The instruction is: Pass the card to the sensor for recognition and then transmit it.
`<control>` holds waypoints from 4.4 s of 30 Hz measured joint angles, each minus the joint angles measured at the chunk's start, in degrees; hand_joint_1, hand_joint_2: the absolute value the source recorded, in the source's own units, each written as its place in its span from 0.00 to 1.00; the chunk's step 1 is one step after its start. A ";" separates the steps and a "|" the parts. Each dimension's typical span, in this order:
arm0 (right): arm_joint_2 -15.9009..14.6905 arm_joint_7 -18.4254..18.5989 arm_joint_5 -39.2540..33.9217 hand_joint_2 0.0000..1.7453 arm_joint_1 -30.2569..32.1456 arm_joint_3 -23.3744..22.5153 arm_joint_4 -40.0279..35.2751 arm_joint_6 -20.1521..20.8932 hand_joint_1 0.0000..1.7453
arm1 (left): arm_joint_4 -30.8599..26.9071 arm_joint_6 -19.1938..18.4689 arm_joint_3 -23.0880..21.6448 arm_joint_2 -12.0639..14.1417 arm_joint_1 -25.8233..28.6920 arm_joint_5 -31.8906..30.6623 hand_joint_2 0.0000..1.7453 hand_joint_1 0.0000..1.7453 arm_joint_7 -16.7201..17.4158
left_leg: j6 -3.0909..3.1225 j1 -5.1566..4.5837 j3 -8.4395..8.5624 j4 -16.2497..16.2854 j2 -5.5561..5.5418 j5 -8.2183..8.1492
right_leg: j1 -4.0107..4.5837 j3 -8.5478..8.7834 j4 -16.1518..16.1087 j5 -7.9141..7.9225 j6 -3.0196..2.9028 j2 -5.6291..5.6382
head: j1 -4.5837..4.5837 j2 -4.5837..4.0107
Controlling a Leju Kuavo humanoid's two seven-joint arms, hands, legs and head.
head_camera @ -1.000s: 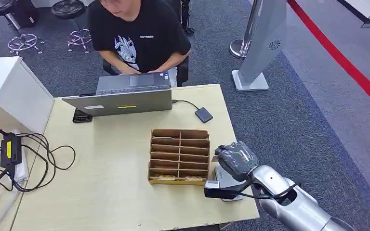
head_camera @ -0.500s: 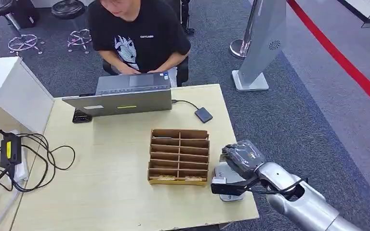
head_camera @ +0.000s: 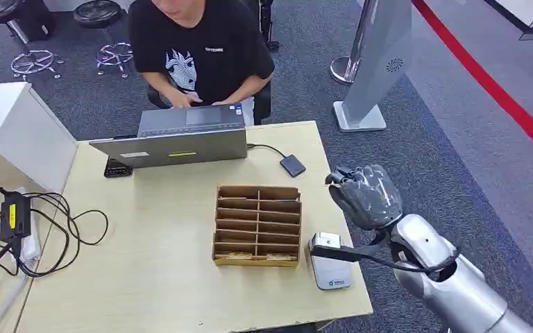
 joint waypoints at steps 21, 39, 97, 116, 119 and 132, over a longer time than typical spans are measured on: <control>36.28 11.34 -7.32 1.00 -50.67 10.40 52.29 23.56 1.00 | 0.00 -3.80 -1.97 0.02 -3.35 -10.53 1.00 0.00 0.17 | -0.34 0.08 0.13 0.00 0.14 0.31 | 0.05 -0.14 0.41 0.17 -0.25 0.27 | 0.02 0.00; 38.18 2.01 -4.32 1.00 -49.79 13.22 59.69 3.48 0.00 | 0.00 -3.56 -2.69 -0.04 -2.94 -10.93 1.00 0.00 -0.63 | -0.32 0.04 0.11 0.02 0.07 0.29 | 0.03 -0.16 0.33 0.17 -0.25 0.20 | 0.00 0.00; 27.17 -5.30 1.11 1.00 5.62 -1.40 23.86 -17.60 0.00 | 0.00 -1.79 8.31 -1.38 -1.01 -12.80 1.00 0.00 -0.46 | -0.19 0.14 0.27 -0.06 -0.10 -0.20 | 0.15 0.20 0.06 -0.30 -0.17 -0.08 | 0.00 0.00; 29.35 1.62 9.16 1.00 -1.99 0.50 35.96 -19.72 0.00 | 0.00 -2.32 8.33 -1.38 -1.30 -15.45 1.00 0.00 -0.31 | -0.19 0.13 0.29 -0.05 -0.10 -0.19 | 0.14 0.20 0.06 -0.29 -0.19 -0.08 | 0.00 0.00; 29.35 1.56 9.16 1.00 -2.04 0.00 36.43 -19.72 0.00 | 0.00 -2.34 8.37 -1.40 -1.30 -15.54 1.00 0.00 -0.31 | -0.19 0.12 0.30 -0.05 -0.09 -0.19 | 0.14 0.20 0.06 -0.28 -0.18 -0.08 | 0.00 0.00; 29.35 -1.05 7.89 1.00 -0.63 -4.77 36.06 -19.74 0.00 | 0.00 -2.47 9.27 -1.38 -1.29 -16.50 1.00 0.00 -0.31 | -0.19 0.12 0.32 -0.04 -0.08 -0.19 | 0.14 0.20 0.06 -0.28 -0.19 -0.07 | 0.00 0.00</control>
